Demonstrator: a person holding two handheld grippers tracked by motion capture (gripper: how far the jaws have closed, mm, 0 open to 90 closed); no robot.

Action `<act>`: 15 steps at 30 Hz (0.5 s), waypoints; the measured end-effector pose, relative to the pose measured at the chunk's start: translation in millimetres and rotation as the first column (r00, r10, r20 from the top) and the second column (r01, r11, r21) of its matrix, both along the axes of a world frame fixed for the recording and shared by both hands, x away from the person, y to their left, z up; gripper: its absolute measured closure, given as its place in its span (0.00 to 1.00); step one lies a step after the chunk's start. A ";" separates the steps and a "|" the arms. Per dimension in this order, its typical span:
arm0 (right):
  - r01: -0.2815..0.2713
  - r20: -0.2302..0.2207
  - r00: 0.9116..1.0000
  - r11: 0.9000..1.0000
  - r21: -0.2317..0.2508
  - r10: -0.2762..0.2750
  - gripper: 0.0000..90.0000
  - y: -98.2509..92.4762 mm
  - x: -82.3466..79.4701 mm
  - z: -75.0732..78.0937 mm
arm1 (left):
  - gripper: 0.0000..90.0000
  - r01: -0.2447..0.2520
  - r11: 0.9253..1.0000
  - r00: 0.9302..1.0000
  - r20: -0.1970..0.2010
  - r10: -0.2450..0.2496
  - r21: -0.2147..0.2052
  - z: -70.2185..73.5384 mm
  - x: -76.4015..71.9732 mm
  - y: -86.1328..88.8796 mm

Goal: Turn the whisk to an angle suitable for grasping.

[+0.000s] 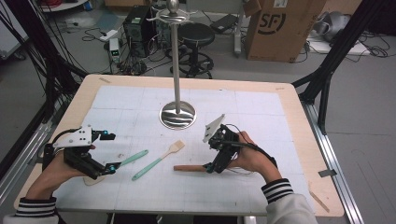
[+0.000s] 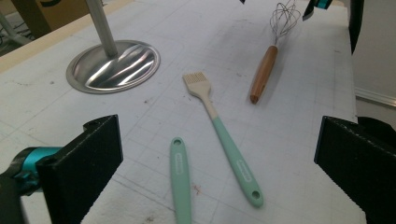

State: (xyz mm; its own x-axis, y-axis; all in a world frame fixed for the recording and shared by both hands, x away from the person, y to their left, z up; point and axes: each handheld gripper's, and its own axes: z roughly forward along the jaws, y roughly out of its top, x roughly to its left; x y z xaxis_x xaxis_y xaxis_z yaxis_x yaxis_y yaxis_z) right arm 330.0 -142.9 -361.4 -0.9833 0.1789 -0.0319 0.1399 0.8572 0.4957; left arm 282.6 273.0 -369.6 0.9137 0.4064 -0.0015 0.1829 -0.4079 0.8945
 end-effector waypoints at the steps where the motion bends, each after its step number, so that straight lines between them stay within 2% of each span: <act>1: -0.006 -0.004 1.000 1.000 -0.007 0.006 0.00 2.3 -0.5 -2.2 | 0.02 0.000 1.000 1.000 0.000 0.000 0.001 -0.2 0.1 -0.1; 6: -0.039 -0.026 0.999 0.999 -0.034 0.038 0.00 13.2 -2.2 -14.2 | 0.02 0.003 1.000 1.000 -0.007 -0.003 0.007 -1.7 0.0 -1.2; 8: -0.031 -0.039 0.999 0.998 -0.050 0.029 0.00 15.3 -3.0 -17.8 | 0.02 0.003 1.000 1.000 -0.006 -0.003 0.006 -1.5 0.2 -0.6; 10: -0.042 -0.028 0.999 0.998 -0.052 0.040 0.00 16.3 -1.9 -19.8 | 0.02 0.001 1.000 1.000 -0.006 -0.001 0.002 -1.2 -0.1 -0.1; 11: -0.037 -0.044 0.998 0.997 -0.074 0.034 0.05 18.6 -3.0 -22.3 | 0.02 0.000 1.000 1.000 -0.006 0.000 0.001 -1.1 -0.1 0.1; 13: -0.056 -0.060 0.997 0.995 -0.082 0.051 0.07 21.5 -2.9 -25.6 | 0.02 0.000 1.000 1.000 -0.007 0.000 -0.002 -1.2 0.0 0.0; 15: -0.069 -0.063 0.996 0.991 -0.111 0.062 0.07 24.5 -4.2 -28.5 | 0.02 0.001 1.000 1.000 -0.007 -0.001 0.000 -1.2 0.0 -0.1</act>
